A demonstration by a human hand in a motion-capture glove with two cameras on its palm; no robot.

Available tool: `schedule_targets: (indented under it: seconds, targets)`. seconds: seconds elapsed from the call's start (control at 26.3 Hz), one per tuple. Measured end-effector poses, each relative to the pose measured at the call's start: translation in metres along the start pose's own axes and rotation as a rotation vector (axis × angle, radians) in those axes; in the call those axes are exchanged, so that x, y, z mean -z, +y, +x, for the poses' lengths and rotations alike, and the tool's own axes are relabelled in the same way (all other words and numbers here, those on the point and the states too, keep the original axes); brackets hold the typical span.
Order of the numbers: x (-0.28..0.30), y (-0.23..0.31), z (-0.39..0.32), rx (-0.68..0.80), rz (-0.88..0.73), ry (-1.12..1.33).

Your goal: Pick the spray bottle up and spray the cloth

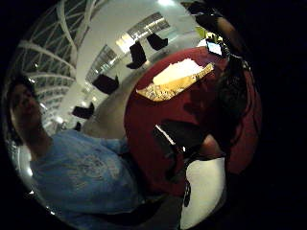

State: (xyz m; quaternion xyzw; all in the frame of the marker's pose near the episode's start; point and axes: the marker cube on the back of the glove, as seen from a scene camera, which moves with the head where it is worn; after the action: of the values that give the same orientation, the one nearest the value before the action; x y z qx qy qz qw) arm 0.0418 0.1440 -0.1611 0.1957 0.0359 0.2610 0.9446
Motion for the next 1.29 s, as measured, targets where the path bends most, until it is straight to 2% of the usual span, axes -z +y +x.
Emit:
schedule_targets:
  seconds: [0.27,0.61,0.99,1.29]
  targets:
    - [-0.012,-0.016,0.058,-0.220,-0.026,-0.170]
    - [-0.053,-0.058,0.097,-0.333,-0.070,-0.410]
    - [-0.088,-0.083,0.112,-0.368,-0.038,-0.606]
    - [-0.102,-0.087,0.119,-0.392,0.087,-0.534]
